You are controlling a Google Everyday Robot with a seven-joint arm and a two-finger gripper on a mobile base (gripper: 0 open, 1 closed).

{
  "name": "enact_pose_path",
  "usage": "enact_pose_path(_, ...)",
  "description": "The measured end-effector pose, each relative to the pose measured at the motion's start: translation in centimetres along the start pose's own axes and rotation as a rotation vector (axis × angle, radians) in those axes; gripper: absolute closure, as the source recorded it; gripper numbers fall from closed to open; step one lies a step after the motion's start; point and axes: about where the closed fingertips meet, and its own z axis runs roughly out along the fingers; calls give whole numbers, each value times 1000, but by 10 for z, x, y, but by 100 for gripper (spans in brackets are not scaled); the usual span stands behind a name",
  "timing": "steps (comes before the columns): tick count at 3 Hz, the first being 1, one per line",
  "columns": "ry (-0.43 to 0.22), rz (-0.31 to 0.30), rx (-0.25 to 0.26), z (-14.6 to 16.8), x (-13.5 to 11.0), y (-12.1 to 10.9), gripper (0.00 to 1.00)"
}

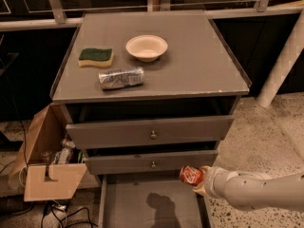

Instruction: Pick coke can from bottom drawer and place on counter

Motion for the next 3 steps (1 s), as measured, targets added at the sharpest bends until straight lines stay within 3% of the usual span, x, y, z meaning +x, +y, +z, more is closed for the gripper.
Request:
enact_pose_path(1, 11, -4, -12, 4, -1, 2, 100)
enact_pose_path(3, -19, -47, 45, -31, -30, -17, 100)
